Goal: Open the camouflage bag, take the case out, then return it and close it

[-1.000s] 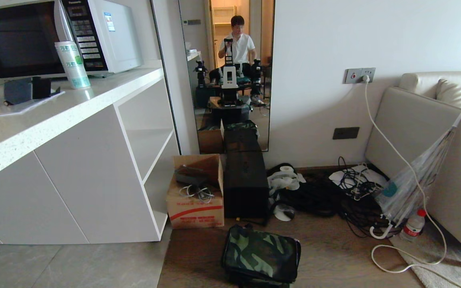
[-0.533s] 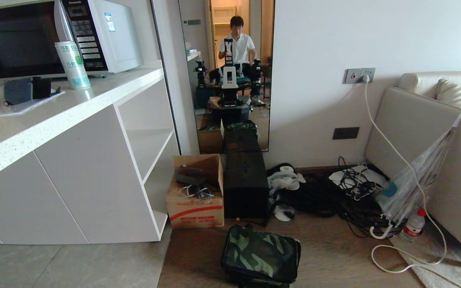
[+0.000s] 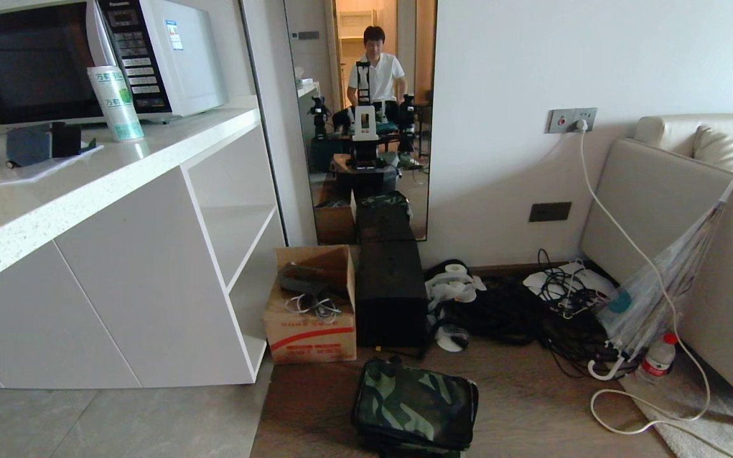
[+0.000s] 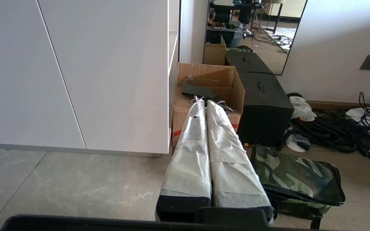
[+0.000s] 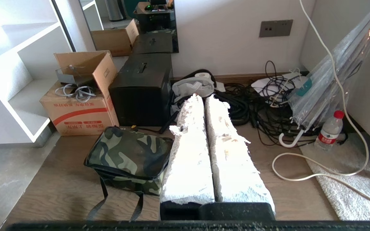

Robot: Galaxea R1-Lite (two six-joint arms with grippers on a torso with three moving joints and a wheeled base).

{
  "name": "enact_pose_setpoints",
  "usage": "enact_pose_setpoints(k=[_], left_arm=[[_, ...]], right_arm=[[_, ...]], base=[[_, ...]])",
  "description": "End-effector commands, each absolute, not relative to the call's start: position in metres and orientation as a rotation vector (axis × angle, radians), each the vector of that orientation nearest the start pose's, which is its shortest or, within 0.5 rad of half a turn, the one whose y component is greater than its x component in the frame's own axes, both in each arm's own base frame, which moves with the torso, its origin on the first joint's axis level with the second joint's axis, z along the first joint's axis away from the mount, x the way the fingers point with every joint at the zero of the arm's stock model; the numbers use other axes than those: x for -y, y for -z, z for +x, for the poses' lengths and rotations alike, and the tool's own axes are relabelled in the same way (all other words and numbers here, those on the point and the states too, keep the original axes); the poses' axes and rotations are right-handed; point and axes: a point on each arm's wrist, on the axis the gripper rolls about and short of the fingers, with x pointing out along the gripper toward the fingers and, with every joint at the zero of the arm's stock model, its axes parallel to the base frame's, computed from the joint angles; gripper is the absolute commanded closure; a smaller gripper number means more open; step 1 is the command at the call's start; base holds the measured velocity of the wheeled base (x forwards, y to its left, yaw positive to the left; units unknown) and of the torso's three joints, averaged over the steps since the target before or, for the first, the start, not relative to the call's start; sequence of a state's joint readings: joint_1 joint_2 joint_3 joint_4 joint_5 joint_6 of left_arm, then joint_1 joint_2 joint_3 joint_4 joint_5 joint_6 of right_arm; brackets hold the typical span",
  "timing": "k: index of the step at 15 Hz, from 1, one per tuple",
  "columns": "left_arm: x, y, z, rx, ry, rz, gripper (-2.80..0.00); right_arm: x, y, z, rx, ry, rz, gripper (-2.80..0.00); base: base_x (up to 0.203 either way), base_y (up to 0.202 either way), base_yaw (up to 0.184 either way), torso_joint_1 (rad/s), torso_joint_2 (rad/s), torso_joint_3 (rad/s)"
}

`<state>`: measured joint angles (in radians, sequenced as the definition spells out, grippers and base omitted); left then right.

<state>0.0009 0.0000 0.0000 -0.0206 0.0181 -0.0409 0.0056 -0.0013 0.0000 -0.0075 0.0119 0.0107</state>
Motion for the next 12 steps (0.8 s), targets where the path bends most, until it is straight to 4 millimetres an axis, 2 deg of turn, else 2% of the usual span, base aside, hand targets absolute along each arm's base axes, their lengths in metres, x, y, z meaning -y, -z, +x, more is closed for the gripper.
enact_pose_setpoints(k=[1,12], left_arm=[[-0.0004,-0.0750,-0.0222,0.014,-0.020,-0.042,0.00],[-0.0004,-0.0751,-0.0222,0.014,-0.019,-0.042,0.00]], right_arm=[[-0.0001,-0.0758,-0.0227,0.006,-0.018,0.011,0.00],[-0.0001,-0.0758,-0.0227,0.006,-0.018,0.011,0.00]], base=[[0.000,0.000,0.000,0.000,0.00,0.000],[0.000,0.000,0.000,0.000,0.00,0.000]])
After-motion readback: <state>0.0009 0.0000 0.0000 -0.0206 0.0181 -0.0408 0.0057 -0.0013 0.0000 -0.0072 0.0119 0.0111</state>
